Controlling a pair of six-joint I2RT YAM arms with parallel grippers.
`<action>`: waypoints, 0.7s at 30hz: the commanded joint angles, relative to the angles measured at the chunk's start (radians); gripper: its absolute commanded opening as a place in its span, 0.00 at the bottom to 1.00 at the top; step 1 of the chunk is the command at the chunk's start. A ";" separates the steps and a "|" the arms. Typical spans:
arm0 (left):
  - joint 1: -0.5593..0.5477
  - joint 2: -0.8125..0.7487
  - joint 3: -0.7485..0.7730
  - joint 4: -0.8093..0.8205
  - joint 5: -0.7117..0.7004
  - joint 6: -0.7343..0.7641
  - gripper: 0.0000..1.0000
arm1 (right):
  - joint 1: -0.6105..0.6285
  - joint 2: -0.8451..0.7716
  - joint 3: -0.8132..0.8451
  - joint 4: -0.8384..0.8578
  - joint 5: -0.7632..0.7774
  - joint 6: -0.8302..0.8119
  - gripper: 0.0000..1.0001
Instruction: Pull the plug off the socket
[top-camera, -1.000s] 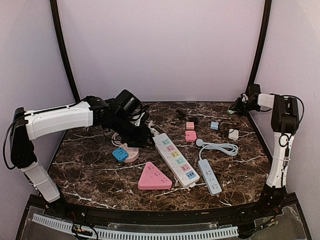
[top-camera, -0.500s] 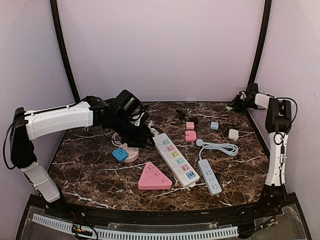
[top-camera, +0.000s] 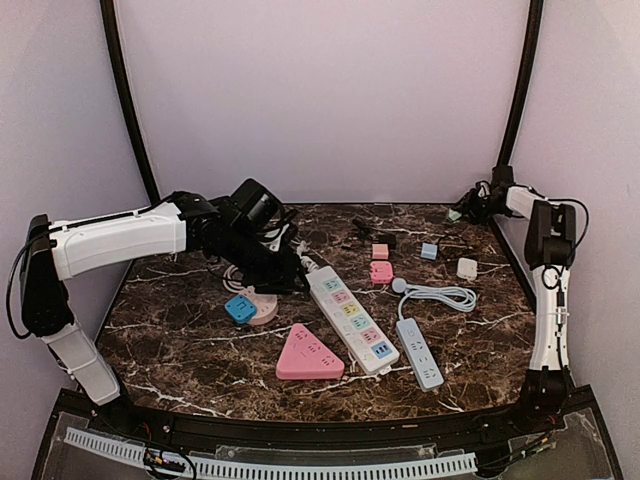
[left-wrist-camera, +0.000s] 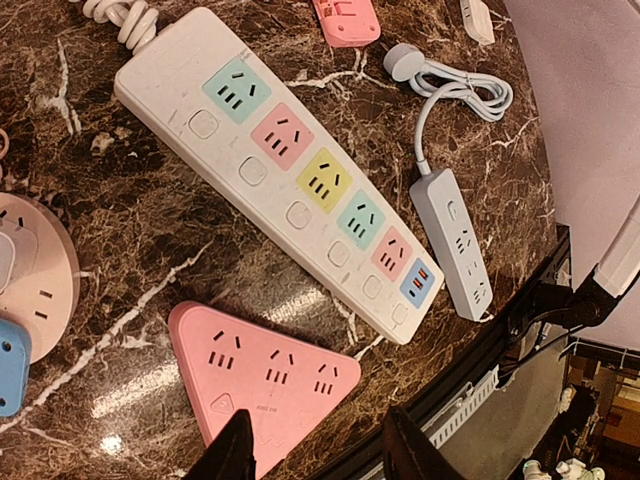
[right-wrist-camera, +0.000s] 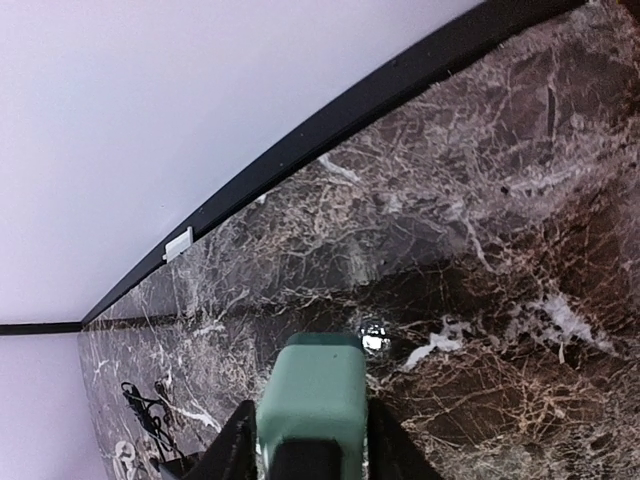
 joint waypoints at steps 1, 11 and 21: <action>0.010 0.001 0.021 -0.012 -0.009 -0.004 0.43 | -0.014 0.013 0.050 -0.036 -0.005 -0.028 0.40; 0.036 -0.012 0.015 -0.012 -0.022 0.005 0.43 | -0.016 -0.080 -0.046 -0.044 0.048 -0.045 0.61; 0.100 -0.032 0.008 -0.020 -0.058 0.025 0.44 | 0.001 -0.310 -0.269 -0.022 0.203 -0.097 0.92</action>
